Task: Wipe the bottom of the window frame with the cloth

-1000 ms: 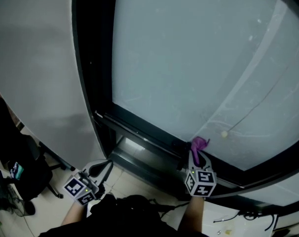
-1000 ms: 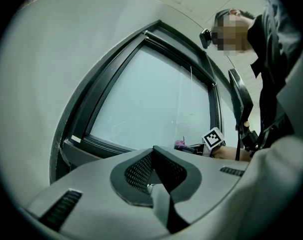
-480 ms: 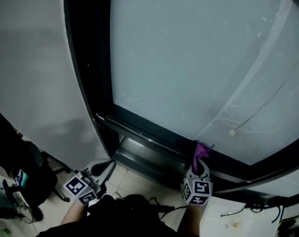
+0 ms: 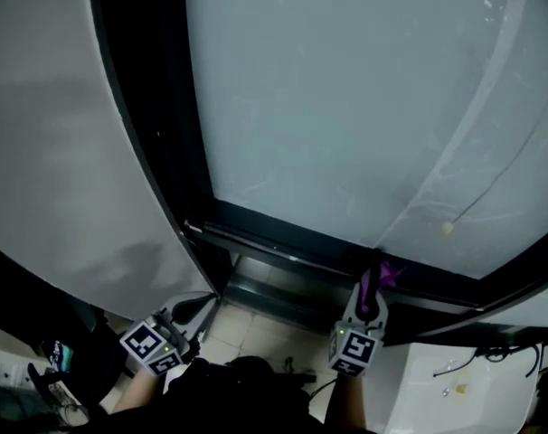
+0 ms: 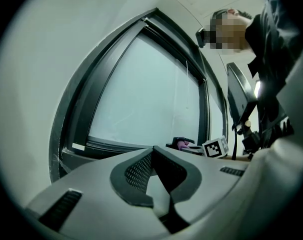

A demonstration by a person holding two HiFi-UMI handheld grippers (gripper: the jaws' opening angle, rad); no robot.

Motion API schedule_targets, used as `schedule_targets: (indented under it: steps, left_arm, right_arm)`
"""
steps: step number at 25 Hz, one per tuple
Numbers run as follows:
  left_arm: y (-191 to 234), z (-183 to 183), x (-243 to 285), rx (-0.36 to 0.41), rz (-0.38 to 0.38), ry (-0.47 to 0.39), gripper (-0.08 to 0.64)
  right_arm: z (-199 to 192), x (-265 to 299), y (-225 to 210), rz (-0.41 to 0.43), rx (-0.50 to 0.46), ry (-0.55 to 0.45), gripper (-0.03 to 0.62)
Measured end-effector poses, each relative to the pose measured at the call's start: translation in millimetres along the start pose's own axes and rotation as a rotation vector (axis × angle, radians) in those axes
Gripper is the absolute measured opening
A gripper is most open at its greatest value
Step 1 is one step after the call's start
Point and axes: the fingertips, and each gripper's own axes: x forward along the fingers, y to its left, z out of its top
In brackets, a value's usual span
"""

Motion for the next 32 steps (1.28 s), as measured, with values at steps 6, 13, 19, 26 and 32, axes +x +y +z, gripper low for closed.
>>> schedule_targets:
  steps: [6,13,19,26,32]
  left_arm:
    - [16.6,2.6,-2.9,0.011,-0.044,-0.002,0.003]
    - [18.7,-2.1,-1.2,-0.022,-0.104,0.000,0.002]
    - [15.7,-0.3,-3.2,-0.022,-0.129,-0.001,0.002]
    - [25.3,-0.8,-14.7,-0.042,-0.102,-0.020,0.002]
    - [35.3,1.9,-22.0,-0.049,-0.063,-0.060,0.002]
  right_arm:
    - [2.1,1.9,8.8,-0.095,0.026,-0.028,0.066]
    - [-2.6,4.2,23.6,-0.074,0.126,0.009,0.066]
    - [5.4,14.4,49.4,-0.081,0.043,0.013,0.064]
    - [32.6,33.9,53.2,-0.083,0.190,-0.004,0.064]
    - [53.8,53.4,45.2,-0.095,0.218,-0.005,0.064]
